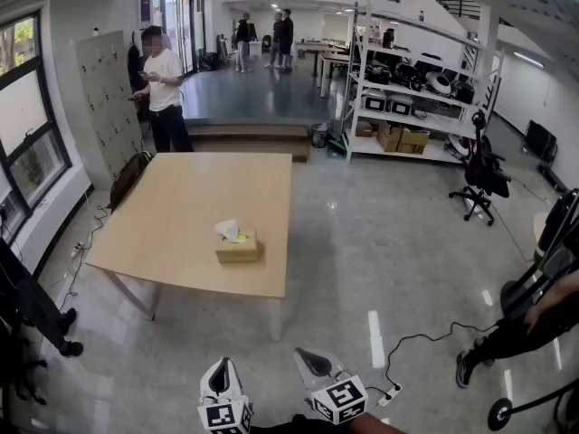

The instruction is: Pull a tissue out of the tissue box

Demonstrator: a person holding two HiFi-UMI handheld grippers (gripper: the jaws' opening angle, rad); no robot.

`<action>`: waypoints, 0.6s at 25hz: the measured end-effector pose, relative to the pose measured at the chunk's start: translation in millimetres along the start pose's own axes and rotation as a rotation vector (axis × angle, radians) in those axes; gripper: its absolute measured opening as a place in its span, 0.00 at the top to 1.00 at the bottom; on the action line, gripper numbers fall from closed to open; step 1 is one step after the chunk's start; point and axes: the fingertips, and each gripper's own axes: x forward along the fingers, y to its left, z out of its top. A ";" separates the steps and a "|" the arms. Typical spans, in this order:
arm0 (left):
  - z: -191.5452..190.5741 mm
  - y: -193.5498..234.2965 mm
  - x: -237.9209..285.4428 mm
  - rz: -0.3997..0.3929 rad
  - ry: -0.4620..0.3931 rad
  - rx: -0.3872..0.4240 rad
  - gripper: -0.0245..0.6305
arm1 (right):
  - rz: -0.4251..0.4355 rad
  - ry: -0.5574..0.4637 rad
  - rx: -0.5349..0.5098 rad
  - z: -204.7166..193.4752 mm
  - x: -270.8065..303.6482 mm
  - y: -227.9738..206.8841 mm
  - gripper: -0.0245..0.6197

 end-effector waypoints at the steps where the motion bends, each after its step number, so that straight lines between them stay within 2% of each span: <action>1: -0.8 1.4 0.1 0.003 0.001 0.000 0.94 | 0.000 0.001 0.001 -1.1 0.2 0.2 0.98; 10: -1.0 7.9 -1.0 0.006 -0.001 -0.003 0.94 | -0.011 0.003 -0.003 -2.0 1.8 1.9 0.98; 15: -18.5 14.6 -1.1 -0.029 0.007 0.022 0.94 | -0.005 -0.007 0.006 0.6 3.6 7.9 0.98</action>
